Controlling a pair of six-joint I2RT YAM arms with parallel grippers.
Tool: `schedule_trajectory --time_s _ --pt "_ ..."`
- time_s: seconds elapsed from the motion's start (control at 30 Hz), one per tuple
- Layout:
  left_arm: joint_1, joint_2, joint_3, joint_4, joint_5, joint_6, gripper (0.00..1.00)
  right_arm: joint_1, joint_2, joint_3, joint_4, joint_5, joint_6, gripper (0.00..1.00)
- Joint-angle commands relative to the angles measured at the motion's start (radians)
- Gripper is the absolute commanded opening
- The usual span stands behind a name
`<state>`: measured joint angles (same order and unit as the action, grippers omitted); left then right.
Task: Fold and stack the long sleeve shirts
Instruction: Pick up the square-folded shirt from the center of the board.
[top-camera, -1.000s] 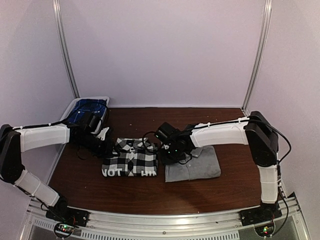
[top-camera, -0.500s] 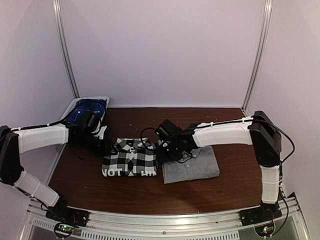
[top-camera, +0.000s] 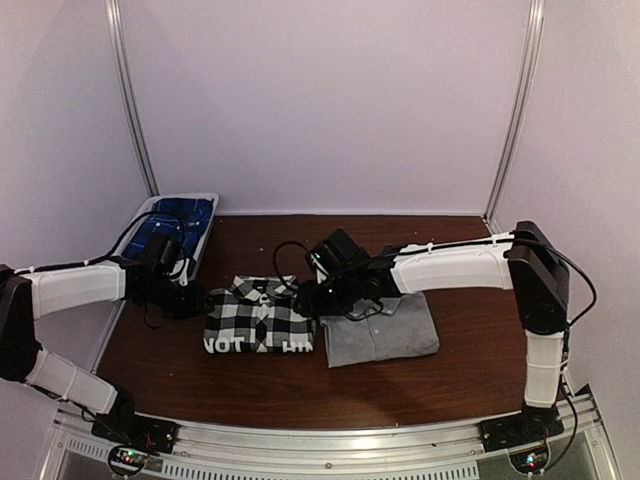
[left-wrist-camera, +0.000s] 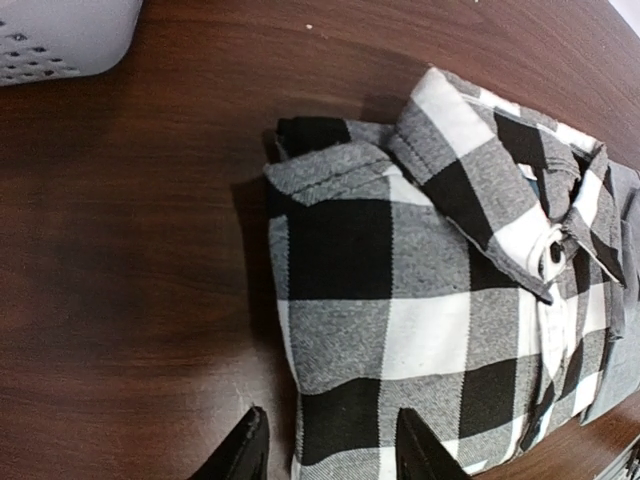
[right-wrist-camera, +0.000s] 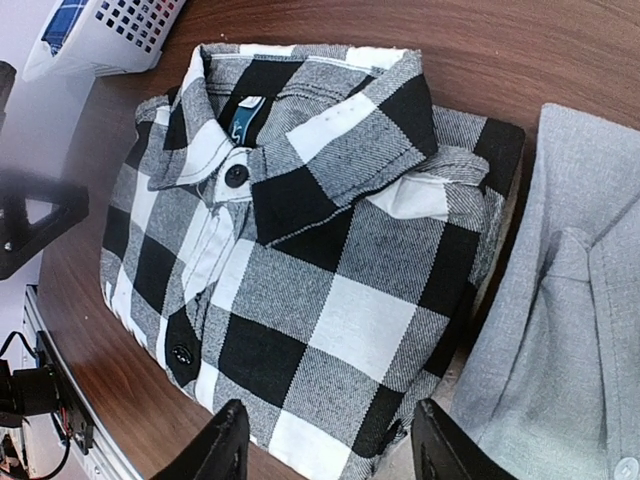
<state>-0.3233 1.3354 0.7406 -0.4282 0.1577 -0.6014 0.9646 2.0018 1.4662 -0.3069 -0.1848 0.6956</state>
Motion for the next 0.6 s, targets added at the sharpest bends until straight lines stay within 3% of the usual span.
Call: schedule_trajectory --time_s 0.0,0.57 --pt "0.029 0.002 -0.049 0.113 0.046 -0.029 0.46 0.003 0.042 -0.007 0.040 -0.030 0.021 0.57" --pt "0.032 0.111 -0.131 0.239 0.139 -0.053 0.53 -0.029 0.135 -0.013 0.064 -0.039 0.035 0.59"
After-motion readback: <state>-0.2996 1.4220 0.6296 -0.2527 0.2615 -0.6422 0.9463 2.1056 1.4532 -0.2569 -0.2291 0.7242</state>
